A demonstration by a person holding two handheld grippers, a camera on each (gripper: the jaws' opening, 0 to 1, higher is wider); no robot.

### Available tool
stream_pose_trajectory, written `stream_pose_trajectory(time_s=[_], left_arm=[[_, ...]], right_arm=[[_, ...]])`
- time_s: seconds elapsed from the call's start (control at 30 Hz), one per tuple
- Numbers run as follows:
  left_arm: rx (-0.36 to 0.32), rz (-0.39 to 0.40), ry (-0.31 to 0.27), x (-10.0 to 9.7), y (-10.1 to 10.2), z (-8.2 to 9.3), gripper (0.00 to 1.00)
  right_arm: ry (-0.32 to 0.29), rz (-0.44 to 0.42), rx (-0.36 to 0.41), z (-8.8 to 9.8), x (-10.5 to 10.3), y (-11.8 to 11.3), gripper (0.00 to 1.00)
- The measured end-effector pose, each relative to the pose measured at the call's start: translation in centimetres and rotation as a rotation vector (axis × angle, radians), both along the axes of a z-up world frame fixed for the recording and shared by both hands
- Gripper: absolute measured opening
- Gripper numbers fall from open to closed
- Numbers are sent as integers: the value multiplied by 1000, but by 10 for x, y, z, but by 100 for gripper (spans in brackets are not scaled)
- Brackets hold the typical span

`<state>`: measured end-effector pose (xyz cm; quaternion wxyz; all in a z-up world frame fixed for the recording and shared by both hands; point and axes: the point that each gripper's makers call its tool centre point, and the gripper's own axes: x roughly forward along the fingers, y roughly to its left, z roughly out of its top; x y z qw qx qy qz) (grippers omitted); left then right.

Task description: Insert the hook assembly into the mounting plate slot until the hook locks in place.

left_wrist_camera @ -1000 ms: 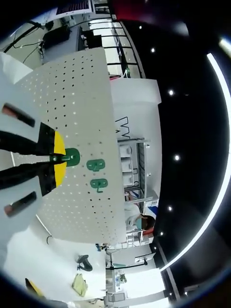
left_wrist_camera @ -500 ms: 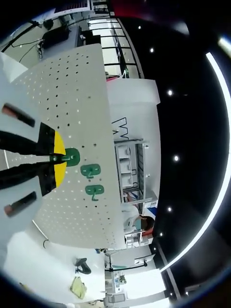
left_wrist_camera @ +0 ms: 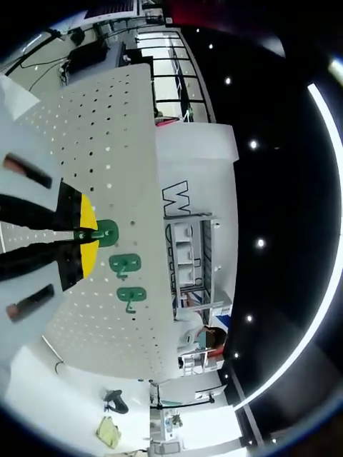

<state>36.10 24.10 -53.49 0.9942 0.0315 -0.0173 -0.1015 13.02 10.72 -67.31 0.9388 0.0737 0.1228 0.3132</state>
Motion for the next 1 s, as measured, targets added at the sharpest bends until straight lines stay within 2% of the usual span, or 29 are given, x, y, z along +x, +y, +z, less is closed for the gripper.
stream_pose_trajectory(time_s=[0.07,0.13,0.23,0.4,0.47,0.53,0.63,0.73,0.83,0.93,1.0], left_arm=[[7,-1,-4,1,-2,1,3],[43,-3,-14,2,-5,2,3],[23,0,-5,7,-5,1,3],[57,2,-5,13,-4,2,3],[38,4,8,17,-2,2,3],[63,3,0,19,-2,3,3],[26,-5,14,23,-1,3,3],[38,-1,10,28,-1,3,3],[23,9,12,32,1,6,3],[45,5,0,34,-2,9,3],[18,12,2,36,0,11,3]], right_arm=[[3,4,1,0,2,2,62],[-3,7,2,2,3,3,62],[-4,18,-1,1,1,7,62],[9,24,0,-3,0,9,62],[12,23,2,-3,0,9,62],[14,21,2,-4,0,9,62],[14,16,14,-2,1,9,62],[10,16,5,-1,1,9,62],[10,10,22,2,3,7,62],[6,4,22,2,4,6,61],[8,5,21,2,4,6,61]])
